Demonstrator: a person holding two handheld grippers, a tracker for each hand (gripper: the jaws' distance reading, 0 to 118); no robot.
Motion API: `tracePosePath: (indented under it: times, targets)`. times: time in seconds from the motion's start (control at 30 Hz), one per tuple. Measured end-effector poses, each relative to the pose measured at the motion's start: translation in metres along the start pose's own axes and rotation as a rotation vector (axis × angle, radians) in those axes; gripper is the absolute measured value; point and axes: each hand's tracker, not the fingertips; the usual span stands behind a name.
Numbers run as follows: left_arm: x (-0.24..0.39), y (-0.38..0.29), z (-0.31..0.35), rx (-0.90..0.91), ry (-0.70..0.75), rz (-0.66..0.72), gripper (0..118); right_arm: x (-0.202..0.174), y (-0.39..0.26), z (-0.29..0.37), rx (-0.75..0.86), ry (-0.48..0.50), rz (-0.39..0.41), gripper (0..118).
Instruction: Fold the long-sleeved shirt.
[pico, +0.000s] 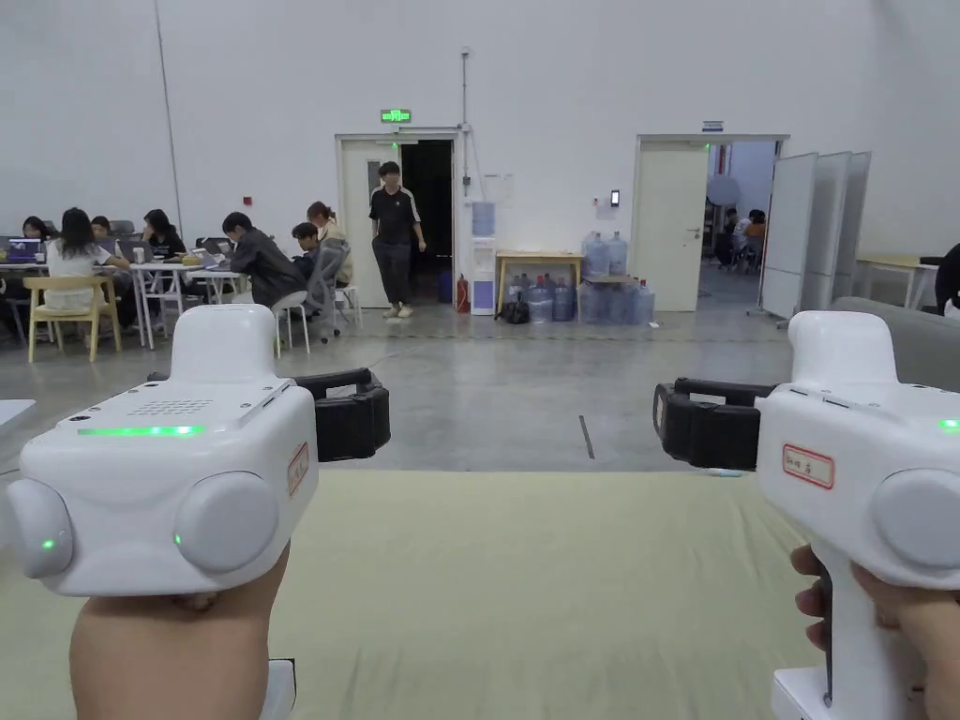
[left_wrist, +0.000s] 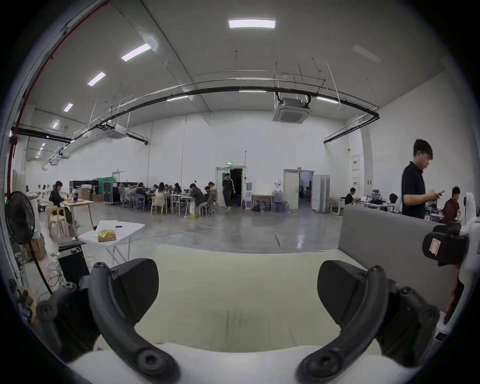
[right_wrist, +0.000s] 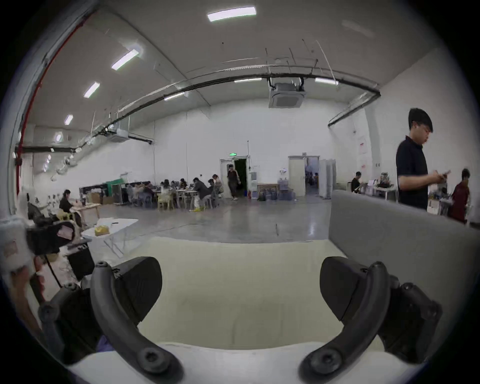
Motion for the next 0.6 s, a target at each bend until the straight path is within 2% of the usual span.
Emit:
tracePosePath:
  times: [0.1, 0.2, 0.43, 0.6]
  targets:
    - [0.001, 0.003, 0.001, -0.009, 0.005, -0.029, 118, -0.005, -0.002, -0.004, -0.018, 0.012, 0.000, 118]
    - [0.005, 0.001, 0.003, -0.023, -0.003, -0.028, 118, -0.005, -0.001, 0.005, -0.029, 0.103, -0.053, 118]
    - [0.007, -0.001, 0.001, -0.033, -0.020, -0.047, 118, -0.010, 0.002, 0.015, -0.018, 0.084, -0.026, 118]
    - [0.007, -0.003, -0.001, -0.046, -0.023, -0.038, 118, -0.010, 0.005, 0.020, -0.011, 0.092, -0.036, 118]
